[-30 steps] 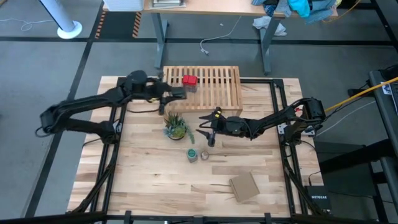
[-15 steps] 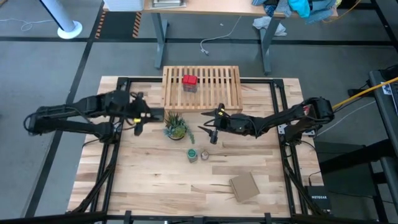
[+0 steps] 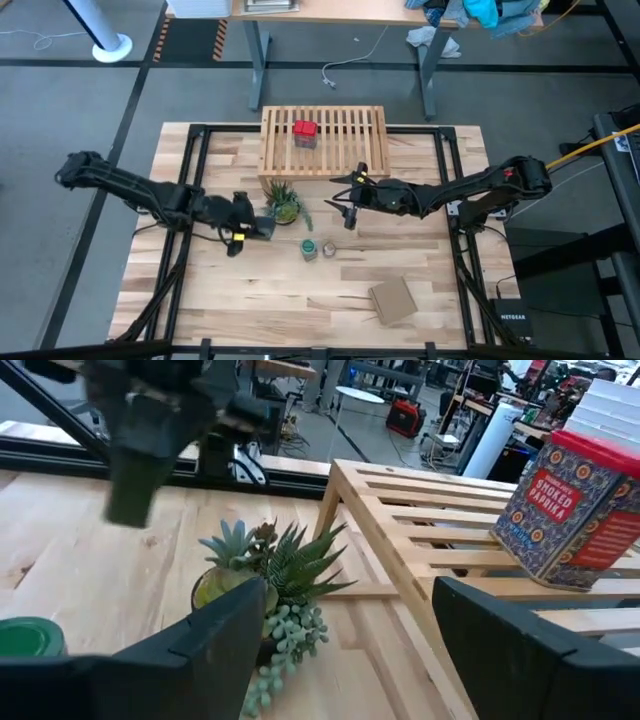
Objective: Shelf spices
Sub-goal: Remove the black seasoning can from the shelf
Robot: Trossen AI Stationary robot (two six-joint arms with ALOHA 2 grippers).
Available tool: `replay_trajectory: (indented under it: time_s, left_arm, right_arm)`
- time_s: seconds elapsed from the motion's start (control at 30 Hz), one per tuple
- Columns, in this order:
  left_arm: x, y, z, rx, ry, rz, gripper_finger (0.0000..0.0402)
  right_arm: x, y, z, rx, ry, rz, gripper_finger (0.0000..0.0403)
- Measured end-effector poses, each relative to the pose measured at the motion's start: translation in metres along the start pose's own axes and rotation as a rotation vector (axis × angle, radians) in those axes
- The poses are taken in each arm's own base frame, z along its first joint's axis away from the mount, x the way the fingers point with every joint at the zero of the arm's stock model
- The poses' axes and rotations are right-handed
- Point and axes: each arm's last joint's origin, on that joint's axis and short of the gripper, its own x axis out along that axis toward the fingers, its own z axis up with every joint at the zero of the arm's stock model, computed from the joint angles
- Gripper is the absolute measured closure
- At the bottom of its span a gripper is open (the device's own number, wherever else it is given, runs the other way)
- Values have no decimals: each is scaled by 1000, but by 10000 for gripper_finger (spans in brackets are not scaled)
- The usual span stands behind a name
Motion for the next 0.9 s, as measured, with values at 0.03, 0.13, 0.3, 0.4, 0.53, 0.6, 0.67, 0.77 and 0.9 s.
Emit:
replay_trajectory:
  time_s: [0.03, 0.13, 0.3, 0.4, 0.53, 0.6, 0.67, 0.77, 0.9]
  left_arm:
    - [4, -3, -4, -8, 3, -7, 292]
    - [17, -10, -12, -9, -13, -29, 292]
    - [42, -20, -24, 11, -12, -32, 292]
    - [60, -24, -30, 21, 3, -28, 292]
    - [84, -24, -43, 41, 44, 9, 292]
    - [95, -24, -48, 57, 37, 31, 292]
    - [104, -24, -51, 61, 15, 71, 292]
    - [113, -23, -55, 62, -13, 122, 292]
    - [118, -23, -58, 58, -33, 136, 292]
  right_arm:
    - [-1, 0, 1, -12, -2, 0, 111]
    - [-2, -1, 3, -25, -14, -3, 111]
    - [-3, -1, 4, -36, -17, 14, 111]
    - [-3, 0, 4, -37, -21, 54, 111]
    - [-3, 1, 4, -36, -35, 85, 111]
    - [-3, 1, 4, -38, -33, 85, 111]
    - [-3, 1, 4, -41, -33, 85, 111]
    - [-3, 1, 4, -62, -34, 85, 111]
    - [-3, 1, 4, -67, -29, 87, 111]
